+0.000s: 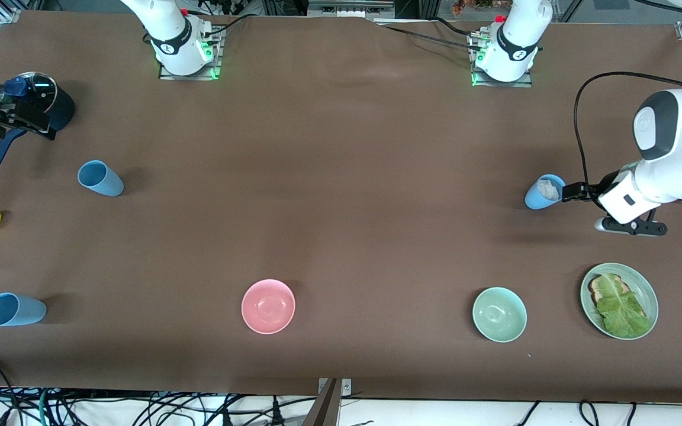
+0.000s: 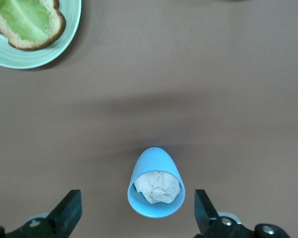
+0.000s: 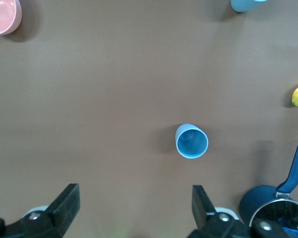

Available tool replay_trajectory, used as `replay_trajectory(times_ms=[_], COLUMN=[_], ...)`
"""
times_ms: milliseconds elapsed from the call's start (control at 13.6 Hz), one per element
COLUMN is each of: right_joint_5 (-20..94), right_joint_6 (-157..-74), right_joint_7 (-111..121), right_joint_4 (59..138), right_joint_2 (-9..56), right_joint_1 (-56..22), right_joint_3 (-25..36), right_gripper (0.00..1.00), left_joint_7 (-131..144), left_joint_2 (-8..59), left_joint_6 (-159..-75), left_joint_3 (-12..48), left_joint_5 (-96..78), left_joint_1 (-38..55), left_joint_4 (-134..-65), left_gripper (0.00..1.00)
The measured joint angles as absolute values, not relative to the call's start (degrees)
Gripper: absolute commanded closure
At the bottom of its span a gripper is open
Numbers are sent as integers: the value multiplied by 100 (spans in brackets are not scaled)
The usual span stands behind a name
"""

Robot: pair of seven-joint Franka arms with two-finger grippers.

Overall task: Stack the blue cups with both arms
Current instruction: 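Move the left gripper down to the blue cup holding tissue, then close the left gripper on the rim of the tissue cup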

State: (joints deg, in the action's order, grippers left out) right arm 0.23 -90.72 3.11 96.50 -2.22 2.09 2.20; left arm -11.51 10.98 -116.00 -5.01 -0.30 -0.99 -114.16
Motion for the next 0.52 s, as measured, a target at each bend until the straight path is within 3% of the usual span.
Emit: replay_trajectory(times_ms=[221,516], right_joint_5=[23,23], right_joint_6=[-9071,-9070], right_joint_7=[311,311], right_joint_4=[9650,9650], right_joint_2=[-222,-222], right_joint_1=[210,210], right_joint_3=[220,221], right_gripper=[0,0], left_joint_7=[-1406,-1564], left_joint_2=[886,867], left_joint_6=[-12553,-13469], left_joint_3=[-520,-520], left_joint_5=[-45,-69], left_joint_1=[-244,-345], left_joint_4=[-12318,-12995], left_gripper=[0,0])
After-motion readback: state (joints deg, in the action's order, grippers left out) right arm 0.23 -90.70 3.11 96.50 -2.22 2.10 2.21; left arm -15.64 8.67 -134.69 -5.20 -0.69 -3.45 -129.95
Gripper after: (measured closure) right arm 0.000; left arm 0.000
